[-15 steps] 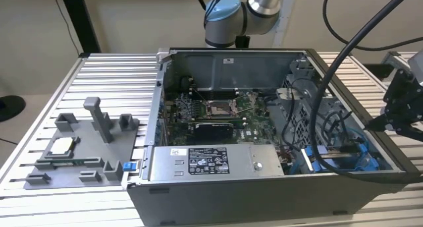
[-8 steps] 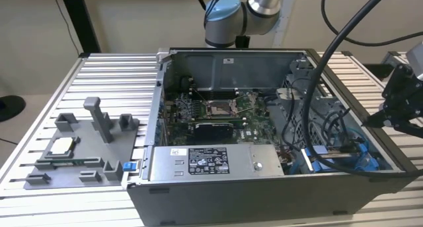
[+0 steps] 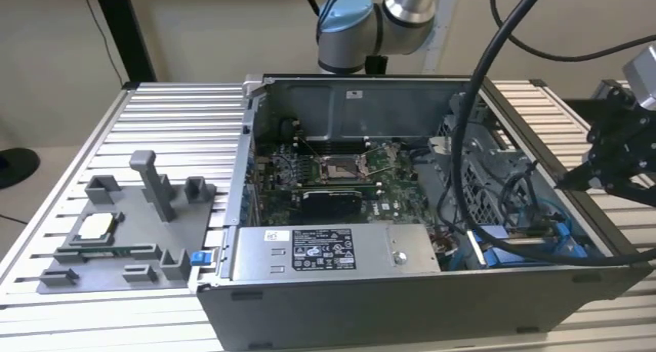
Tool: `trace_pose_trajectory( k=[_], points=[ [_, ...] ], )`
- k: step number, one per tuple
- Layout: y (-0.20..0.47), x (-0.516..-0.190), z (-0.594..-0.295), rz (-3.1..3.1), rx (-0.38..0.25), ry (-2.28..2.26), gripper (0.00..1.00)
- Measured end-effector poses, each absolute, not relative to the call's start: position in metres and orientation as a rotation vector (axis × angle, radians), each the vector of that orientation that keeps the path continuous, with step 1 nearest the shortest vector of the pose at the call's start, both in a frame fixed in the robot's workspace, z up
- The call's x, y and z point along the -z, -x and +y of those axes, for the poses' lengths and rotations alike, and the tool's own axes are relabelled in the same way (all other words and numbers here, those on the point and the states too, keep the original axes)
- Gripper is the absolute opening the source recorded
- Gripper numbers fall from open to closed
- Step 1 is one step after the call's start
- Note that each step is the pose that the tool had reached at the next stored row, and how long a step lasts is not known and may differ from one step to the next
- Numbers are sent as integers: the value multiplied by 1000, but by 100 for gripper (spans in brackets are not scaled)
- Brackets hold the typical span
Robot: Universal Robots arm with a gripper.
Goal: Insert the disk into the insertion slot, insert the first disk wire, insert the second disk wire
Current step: 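Insert the second disk wire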
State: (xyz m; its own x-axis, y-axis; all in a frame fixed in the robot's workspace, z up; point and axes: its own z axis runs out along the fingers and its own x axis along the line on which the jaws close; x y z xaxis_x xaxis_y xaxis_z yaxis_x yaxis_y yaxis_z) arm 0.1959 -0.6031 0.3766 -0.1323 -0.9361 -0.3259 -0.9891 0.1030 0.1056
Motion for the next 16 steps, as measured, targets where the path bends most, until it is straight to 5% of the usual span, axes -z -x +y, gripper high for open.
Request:
trace_pose_trajectory(
  k=[16],
  points=[
    [-131,-380,-603,2191,-439,1941,0]
  ],
)
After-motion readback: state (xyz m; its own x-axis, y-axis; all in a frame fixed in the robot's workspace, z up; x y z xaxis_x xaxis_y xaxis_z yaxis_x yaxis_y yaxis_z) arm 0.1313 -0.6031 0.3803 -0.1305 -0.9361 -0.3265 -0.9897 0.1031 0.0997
